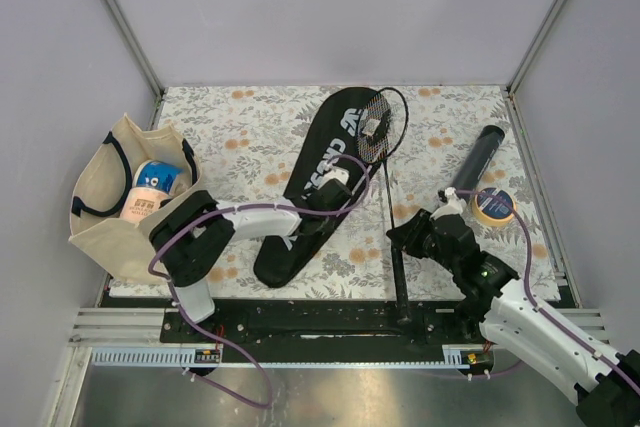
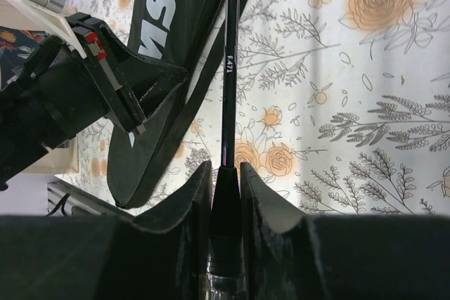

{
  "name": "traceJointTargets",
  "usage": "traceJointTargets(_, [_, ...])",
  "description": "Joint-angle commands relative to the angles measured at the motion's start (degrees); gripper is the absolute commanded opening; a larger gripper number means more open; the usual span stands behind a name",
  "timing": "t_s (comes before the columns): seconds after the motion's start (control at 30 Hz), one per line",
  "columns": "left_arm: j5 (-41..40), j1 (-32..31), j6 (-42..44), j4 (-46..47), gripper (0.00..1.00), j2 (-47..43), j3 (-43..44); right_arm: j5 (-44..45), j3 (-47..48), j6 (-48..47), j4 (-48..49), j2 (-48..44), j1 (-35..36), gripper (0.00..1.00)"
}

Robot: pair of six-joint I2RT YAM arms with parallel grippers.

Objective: Pack up the badminton gear

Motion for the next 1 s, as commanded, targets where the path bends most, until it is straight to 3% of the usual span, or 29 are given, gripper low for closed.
traceJointTargets(0.0, [2.9, 4.7, -8.9, 2.6, 0.00, -7.2, -5.6, 3.2, 6.6, -4.4, -0.5, -0.2, -0.6, 0.00])
traceJointTargets(0.23, [5.8, 6.1, -21.0, 9.3, 0.00, -16.9, -13.8, 0.6, 4.0, -1.5, 0.6, -0.2, -0.9, 0.00])
traceJointTargets(0.4, [6.6, 6.1, -27.8, 11.5, 0.00, -18.7, -15.8, 2.3, 4.0, -1.7, -0.7, -0.4, -0.9, 0.00])
traceJointTargets(0.77, [7.6, 5.7, -29.3, 14.1, 0.00, -18.6, -15.7, 11.0, 6.3, -3.0, -9.3, -7.5, -1.0, 0.00])
traceJointTargets(0.97, [5.6, 5.8, -24.4, 12.6, 0.00, -16.8, -11.9, 15.2, 8.0, -4.3, -12.5, -9.1, -1.0, 0.00])
